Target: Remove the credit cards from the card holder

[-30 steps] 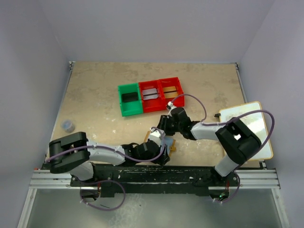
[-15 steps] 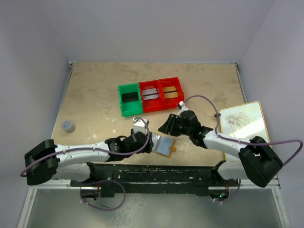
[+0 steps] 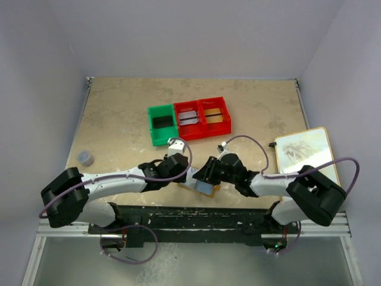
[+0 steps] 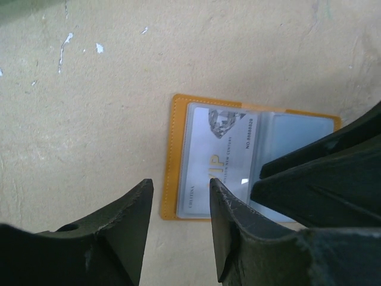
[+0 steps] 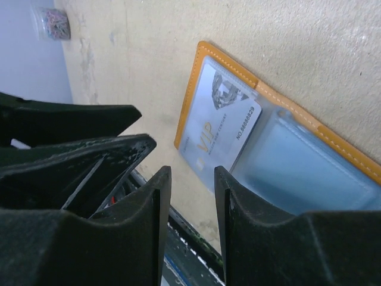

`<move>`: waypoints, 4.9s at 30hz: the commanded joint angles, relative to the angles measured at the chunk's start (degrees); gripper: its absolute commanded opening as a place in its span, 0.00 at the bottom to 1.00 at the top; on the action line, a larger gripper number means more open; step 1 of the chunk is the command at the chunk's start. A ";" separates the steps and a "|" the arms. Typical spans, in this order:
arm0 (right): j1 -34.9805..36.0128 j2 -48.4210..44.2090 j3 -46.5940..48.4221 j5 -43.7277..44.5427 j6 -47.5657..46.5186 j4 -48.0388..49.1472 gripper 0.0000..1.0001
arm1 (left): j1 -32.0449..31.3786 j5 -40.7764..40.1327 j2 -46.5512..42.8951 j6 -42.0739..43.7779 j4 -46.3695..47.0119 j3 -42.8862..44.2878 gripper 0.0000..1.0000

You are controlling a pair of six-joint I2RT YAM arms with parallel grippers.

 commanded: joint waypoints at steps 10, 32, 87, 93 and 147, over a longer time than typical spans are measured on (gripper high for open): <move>1.42 8.98 -0.43 1.57 6.14 7.83 0.33 | 0.42 3.03 4.17 1.75 1.56 4.50 0.41; 1.53 8.80 -2.01 4.98 9.56 6.46 0.31 | 0.23 11.02 7.80 3.40 3.80 2.64 0.32; 1.80 1.52 -3.16 -5.49 -0.47 4.08 0.14 | -5.68 1.19 7.12 -4.54 1.63 -3.13 0.15; 1.78 2.98 -3.08 -6.03 0.46 6.08 0.16 | -4.79 2.08 7.37 -4.40 2.60 -3.04 0.15; -3.42 4.39 3.86 -3.23 -5.56 -5.04 0.32 | -2.15 -2.98 7.19 -1.45 -3.16 7.88 0.27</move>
